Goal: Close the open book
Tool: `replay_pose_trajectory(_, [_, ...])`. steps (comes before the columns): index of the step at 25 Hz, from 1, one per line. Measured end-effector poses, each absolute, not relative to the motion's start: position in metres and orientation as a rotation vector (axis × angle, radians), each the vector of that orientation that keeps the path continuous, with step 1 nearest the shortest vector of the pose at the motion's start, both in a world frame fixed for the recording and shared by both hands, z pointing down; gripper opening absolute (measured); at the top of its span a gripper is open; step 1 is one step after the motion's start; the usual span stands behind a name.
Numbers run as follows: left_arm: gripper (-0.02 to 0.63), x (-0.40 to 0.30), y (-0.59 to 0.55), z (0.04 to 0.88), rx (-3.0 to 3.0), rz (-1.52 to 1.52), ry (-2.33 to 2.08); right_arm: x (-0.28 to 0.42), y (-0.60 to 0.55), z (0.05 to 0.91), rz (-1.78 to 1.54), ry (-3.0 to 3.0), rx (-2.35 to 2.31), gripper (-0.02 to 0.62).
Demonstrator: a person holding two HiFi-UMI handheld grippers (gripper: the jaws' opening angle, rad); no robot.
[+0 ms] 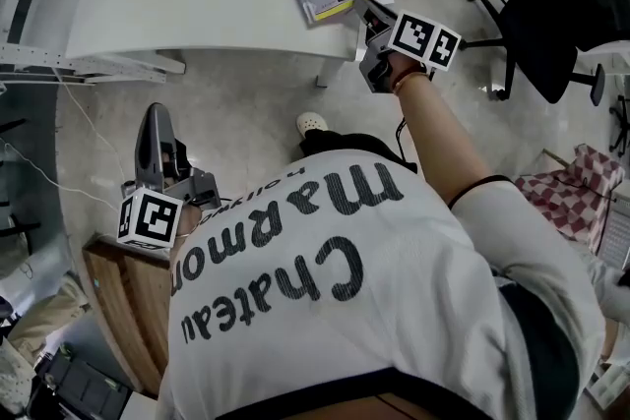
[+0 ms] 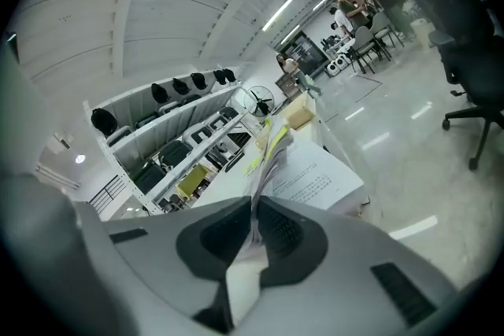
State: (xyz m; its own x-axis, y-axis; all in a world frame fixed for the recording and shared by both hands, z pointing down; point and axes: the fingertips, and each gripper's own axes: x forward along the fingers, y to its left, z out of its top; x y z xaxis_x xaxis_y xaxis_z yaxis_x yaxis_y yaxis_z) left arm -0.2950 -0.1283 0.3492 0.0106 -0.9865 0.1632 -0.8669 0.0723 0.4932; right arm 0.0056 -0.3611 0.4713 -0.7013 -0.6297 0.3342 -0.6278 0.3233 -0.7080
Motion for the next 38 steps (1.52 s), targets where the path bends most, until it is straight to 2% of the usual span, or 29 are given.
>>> replay_pose_trajectory(38, [0.025,-0.307,-0.131,0.356,1.816,-0.335,-1.886,0.015,-0.361,0.498,-1.453,2.483,-1.303,0.04])
